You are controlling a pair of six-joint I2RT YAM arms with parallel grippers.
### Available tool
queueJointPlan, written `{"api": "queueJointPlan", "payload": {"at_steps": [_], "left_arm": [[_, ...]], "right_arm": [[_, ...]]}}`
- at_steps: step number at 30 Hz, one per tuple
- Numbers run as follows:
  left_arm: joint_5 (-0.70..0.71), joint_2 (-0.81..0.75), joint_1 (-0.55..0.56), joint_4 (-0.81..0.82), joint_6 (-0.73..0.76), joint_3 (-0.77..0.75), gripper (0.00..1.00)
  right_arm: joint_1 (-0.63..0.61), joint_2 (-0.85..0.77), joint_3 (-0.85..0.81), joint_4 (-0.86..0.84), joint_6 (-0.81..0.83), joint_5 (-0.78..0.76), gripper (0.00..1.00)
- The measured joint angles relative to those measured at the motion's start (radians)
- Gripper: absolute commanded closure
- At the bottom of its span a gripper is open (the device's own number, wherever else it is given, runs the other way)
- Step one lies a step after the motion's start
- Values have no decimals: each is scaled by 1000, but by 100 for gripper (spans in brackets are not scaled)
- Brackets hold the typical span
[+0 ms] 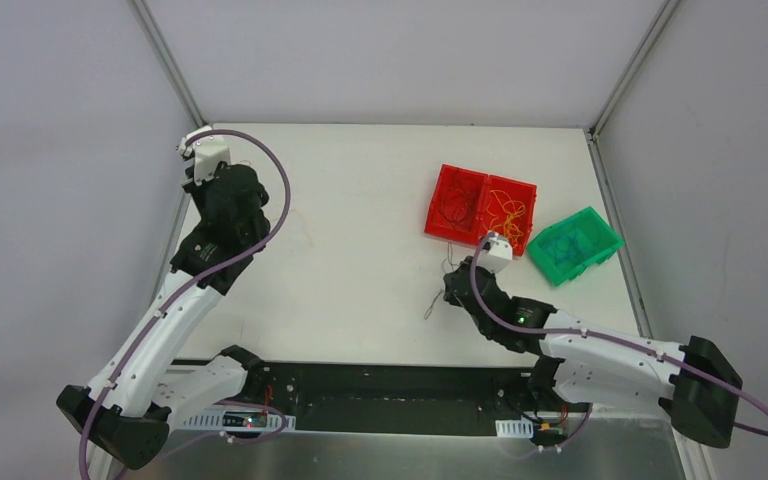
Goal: Untangle the cables
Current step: Untie the cable.
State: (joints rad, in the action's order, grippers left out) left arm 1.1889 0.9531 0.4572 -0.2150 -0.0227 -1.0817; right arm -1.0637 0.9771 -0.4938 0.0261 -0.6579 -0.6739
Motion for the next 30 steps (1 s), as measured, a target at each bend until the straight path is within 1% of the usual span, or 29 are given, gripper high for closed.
{"api": "queueJointPlan", "payload": {"at_steps": [3, 6, 7, 9, 10, 11, 14, 15, 20, 24, 27, 30], "left_arm": [[6, -3, -1, 11, 11, 0, 100], [-3, -11, -1, 16, 8, 8, 100], [-6, -16, -1, 16, 4, 13, 100], [-32, -32, -1, 14, -13, 22, 100], [-55, -45, -1, 14, -27, 29, 100], [-81, -61, -1, 10, -43, 37, 100], [-151, -110, -1, -3, -89, 64, 100], [-171, -122, -1, -10, -101, 70, 100], [-270, -138, -1, -27, -150, 82, 100], [-351, -135, -1, -43, -174, 87, 100], [-391, -135, -1, -55, -186, 92, 100], [-436, -135, -1, -60, -202, 99, 100]], "right_arm": [[26, -56, 3, 85, -15, 5, 100], [35, -89, 3, 109, -9, 33, 99], [39, -89, -1, 116, -4, 45, 92], [48, -76, -18, 136, 2, 82, 43], [56, -58, -38, 154, 3, 105, 28], [63, -40, -58, 168, -4, 120, 20], [90, 51, -161, 247, -5, 169, 3], [99, 98, -216, 296, -8, 187, 1], [109, 235, -400, 506, -22, 217, 1], [113, 291, -456, 658, -77, 219, 1], [116, 335, -465, 766, -174, 214, 1], [117, 364, -465, 858, -312, 216, 1]]}}
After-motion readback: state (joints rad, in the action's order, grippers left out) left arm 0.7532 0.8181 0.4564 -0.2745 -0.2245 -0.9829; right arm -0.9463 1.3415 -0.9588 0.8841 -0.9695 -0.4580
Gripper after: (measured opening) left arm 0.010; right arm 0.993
